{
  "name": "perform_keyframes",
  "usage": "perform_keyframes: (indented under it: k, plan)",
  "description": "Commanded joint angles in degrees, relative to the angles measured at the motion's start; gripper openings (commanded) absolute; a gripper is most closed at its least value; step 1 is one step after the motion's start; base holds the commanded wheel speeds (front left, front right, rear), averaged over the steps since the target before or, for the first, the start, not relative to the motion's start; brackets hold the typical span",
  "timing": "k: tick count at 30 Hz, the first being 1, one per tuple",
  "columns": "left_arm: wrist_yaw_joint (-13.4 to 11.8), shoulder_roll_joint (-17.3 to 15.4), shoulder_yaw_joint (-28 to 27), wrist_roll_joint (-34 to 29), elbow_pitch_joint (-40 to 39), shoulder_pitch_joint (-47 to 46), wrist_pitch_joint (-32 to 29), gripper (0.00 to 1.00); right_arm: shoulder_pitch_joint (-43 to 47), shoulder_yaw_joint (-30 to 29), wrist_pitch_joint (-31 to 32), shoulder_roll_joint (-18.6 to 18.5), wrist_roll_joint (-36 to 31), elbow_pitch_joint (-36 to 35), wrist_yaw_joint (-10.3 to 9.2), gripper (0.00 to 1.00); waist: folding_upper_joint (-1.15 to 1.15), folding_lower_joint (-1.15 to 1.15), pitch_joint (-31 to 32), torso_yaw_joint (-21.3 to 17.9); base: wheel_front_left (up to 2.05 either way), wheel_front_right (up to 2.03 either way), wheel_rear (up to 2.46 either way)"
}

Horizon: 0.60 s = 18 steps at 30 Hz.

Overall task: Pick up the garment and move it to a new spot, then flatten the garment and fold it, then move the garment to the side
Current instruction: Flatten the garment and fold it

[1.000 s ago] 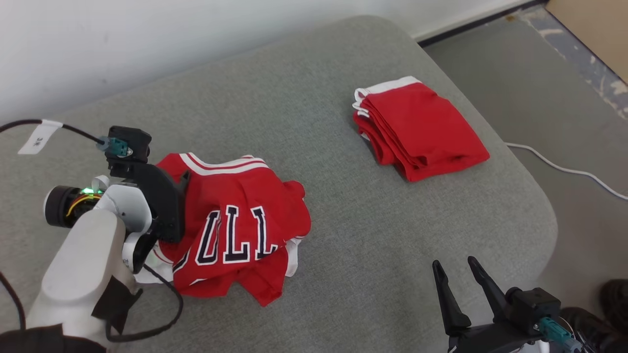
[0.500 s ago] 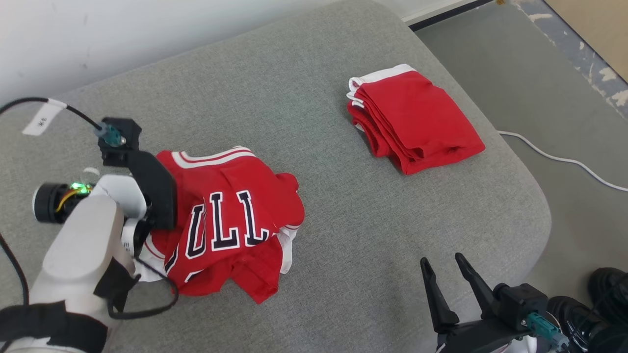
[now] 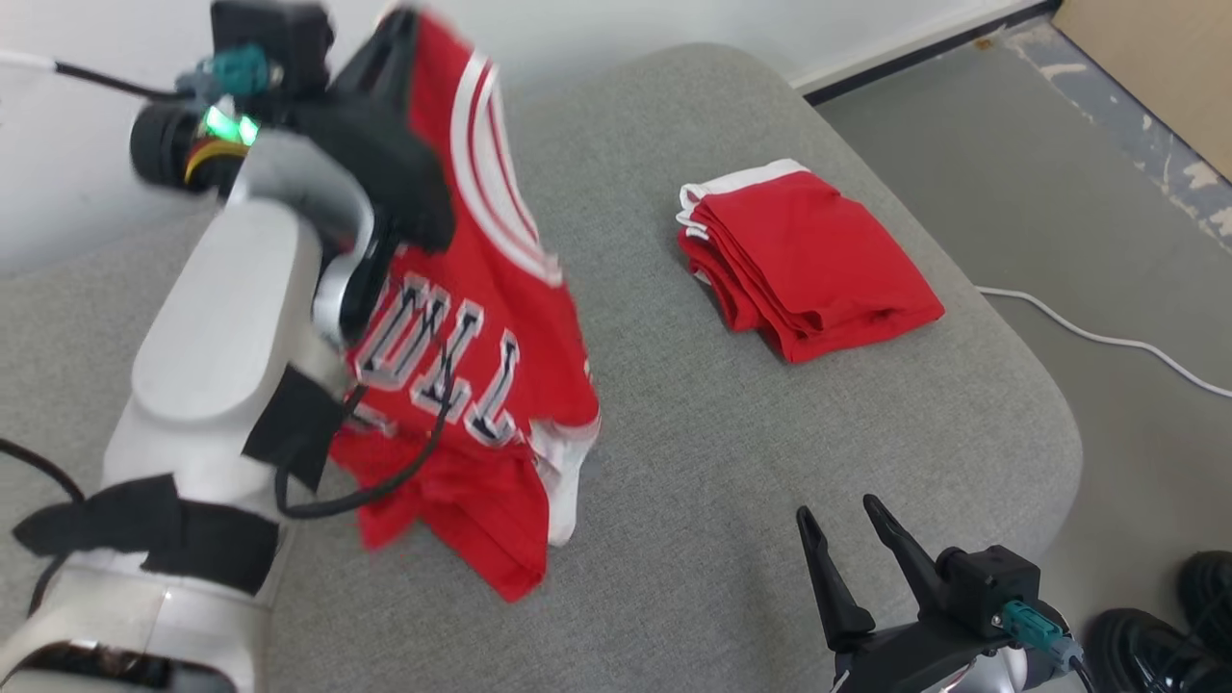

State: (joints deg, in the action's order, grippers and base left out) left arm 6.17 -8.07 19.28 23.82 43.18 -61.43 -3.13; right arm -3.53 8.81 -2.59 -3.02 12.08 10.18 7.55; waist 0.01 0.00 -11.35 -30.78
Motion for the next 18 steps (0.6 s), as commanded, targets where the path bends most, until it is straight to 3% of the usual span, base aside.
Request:
perform_keyframes:
  k: [1, 6, 10, 14, 18]
  plan:
    - [0.26, 0.84, -0.02, 0.19, -2.29, -2.23, 2.53, 0.0, -0.33, 0.29, 0.2, -0.26, 0.39, 0.27, -0.11, 1.0, -0.01, 0.0, 1.77, 0.41, 0.0, 0.0, 0.0]
    - [0.66, 3.51, -0.57, 3.03, -10.13, -5.84, 8.47, 0.0, 0.16, -0.35, 0.6, -1.14, 0.33, 0.3, -0.11, 1.0, -0.01, 0.0, 4.02, 3.33, 0.0, 0.0, 0.0]
    - [-0.83, 4.56, -1.37, 5.71, -16.21, -4.87, 10.5, 0.0, 1.21, -1.08, 1.18, -1.77, 0.05, -0.52, -0.11, 1.0, -0.01, 0.0, 5.31, 7.22, 0.0, 0.0, 0.0]
    - [-2.98, 4.71, -2.57, 7.76, -20.19, 0.46, 10.88, 0.0, 1.67, -1.56, 1.64, -2.07, -0.19, -1.16, -0.11, 1.0, -0.01, 0.0, 5.67, 11.05, 0.0, 0.0, 0.0]
    - [-6.57, 2.55, -4.86, 9.89, -24.73, 13.34, 10.7, 0.0, 2.68, -1.75, 2.48, -2.1, -0.45, -2.09, -0.11, 1.0, -0.01, 0.0, 6.19, 16.18, 0.0, 0.0, 0.0]
